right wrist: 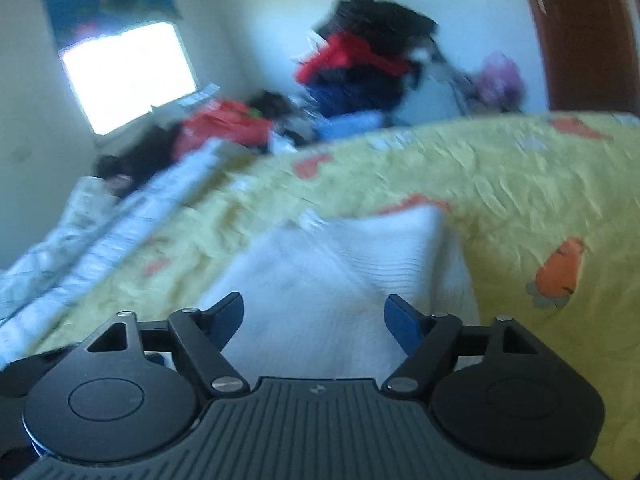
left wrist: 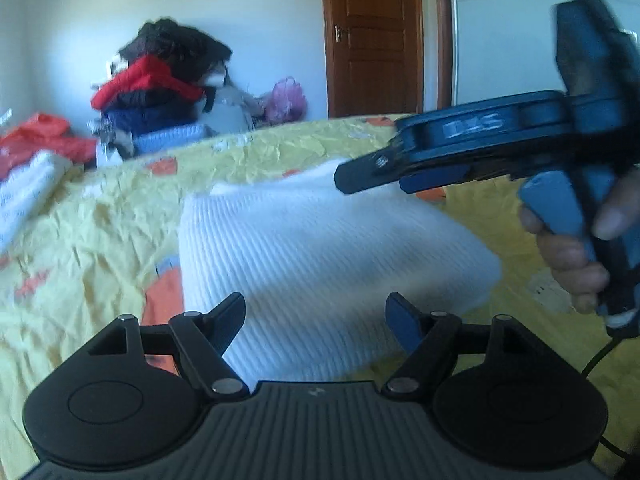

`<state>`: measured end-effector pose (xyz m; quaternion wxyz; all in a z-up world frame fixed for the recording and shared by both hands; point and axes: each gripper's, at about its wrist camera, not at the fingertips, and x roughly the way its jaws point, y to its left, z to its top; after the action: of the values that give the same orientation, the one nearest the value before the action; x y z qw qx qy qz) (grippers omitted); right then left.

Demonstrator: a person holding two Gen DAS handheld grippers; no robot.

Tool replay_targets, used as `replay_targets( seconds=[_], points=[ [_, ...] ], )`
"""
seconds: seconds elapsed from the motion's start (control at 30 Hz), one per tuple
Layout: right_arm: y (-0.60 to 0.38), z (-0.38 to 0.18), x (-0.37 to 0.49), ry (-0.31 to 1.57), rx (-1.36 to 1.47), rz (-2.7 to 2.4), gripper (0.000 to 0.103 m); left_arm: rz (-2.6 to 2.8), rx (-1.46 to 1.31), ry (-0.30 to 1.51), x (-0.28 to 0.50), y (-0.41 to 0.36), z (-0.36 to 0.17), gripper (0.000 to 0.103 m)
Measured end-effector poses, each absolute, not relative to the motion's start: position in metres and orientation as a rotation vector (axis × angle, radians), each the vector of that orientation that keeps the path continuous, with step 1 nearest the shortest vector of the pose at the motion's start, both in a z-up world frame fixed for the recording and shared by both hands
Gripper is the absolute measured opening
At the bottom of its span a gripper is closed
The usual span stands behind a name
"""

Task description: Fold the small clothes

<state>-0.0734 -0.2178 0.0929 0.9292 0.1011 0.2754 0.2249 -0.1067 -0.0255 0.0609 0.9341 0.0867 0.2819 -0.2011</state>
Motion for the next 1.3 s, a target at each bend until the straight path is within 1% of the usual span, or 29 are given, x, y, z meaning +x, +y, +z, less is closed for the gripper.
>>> replay_targets(
  seconds=[0.07,0.1,0.13,0.17,0.23,0.27,0.37,0.43,0.47,0.53,0.6,0.63,0.7,0.77,0.83,0.9,1.0,1.07,1.1,1.2,1.3],
  points=[
    [-0.215,0.085,-0.075,0.602,0.227,0.486,0.083,-0.401,0.18,0.629,-0.1,-0.029,0.047,0.077],
    [-0.215,0.072,-0.071,0.653,0.243,0.487,0.082,-0.399,0.186,0.639,-0.097,-0.031,0.04,0.079],
    [-0.217,0.059,-0.066,0.684,0.258,0.487,0.079,-0.394,0.197,0.636,-0.095,-0.032,0.033,0.079],
    [-0.221,0.052,-0.067,0.651,0.271,0.505,0.077,-0.383,0.218,0.628,-0.095,-0.034,0.031,0.079],
    [-0.227,0.057,-0.069,0.658,0.292,0.491,0.07,-0.376,0.245,0.628,-0.102,-0.035,0.034,0.078],
    [-0.229,0.063,-0.071,0.672,0.305,0.486,0.071,-0.375,0.238,0.626,-0.106,-0.031,0.038,0.078],
    [-0.238,0.084,-0.098,0.642,0.294,0.466,0.08,-0.329,0.186,0.583,-0.123,-0.008,0.054,0.078],
    [-0.246,0.091,-0.124,0.598,0.25,0.431,0.093,-0.273,0.13,0.579,-0.13,0.01,0.062,0.078],
    [-0.249,0.091,-0.134,0.595,0.21,0.39,0.095,-0.234,0.104,0.583,-0.129,0.019,0.066,0.078],
    [-0.25,0.083,-0.152,0.614,0.122,0.308,0.096,-0.163,0.08,0.579,-0.132,0.032,0.073,0.078],
    [-0.248,0.073,-0.166,0.661,0.033,0.247,0.094,-0.103,0.13,0.583,-0.139,0.042,0.083,0.079],
    [-0.25,0.071,-0.174,0.683,0.001,0.235,0.092,-0.094,0.178,0.577,-0.143,0.052,0.091,0.079],
    [-0.265,0.076,-0.198,0.694,-0.045,0.242,0.093,-0.075,0.32,0.52,-0.155,0.08,0.112,0.08],
    [-0.291,0.086,-0.224,0.679,-0.13,0.226,0.095,0.012,0.46,0.432,-0.163,0.114,0.132,0.094],
    [-0.315,0.095,-0.239,0.659,-0.271,0.109,0.098,0.126,0.541,0.394,-0.157,0.139,0.145,0.095],
    [-0.329,0.099,-0.239,0.641,-0.324,-0.039,0.099,0.167,0.514,0.378,-0.15,0.146,0.153,0.095],
    [-0.328,0.1,-0.229,0.6,-0.143,-0.049,0.099,0.103,0.317,0.391,-0.144,0.123,0.135,0.095],
    [-0.307,0.086,-0.219,0.584,-0.027,0.027,0.103,0.026,0.207,0.447,-0.137,0.089,0.103,0.095],
    [-0.293,0.077,-0.208,0.599,0.002,0.061,0.102,-0.002,0.18,0.471,-0.133,0.074,0.088,0.095],
    [-0.251,0.052,-0.175,0.671,0.036,0.111,0.101,-0.063,0.16,0.554,-0.121,0.027,0.043,0.095],
    [-0.221,0.037,-0.152,0.703,-0.029,0.071,0.102,-0.052,0.152,0.618,-0.114,0.0,0.015,0.095]
  ],
)
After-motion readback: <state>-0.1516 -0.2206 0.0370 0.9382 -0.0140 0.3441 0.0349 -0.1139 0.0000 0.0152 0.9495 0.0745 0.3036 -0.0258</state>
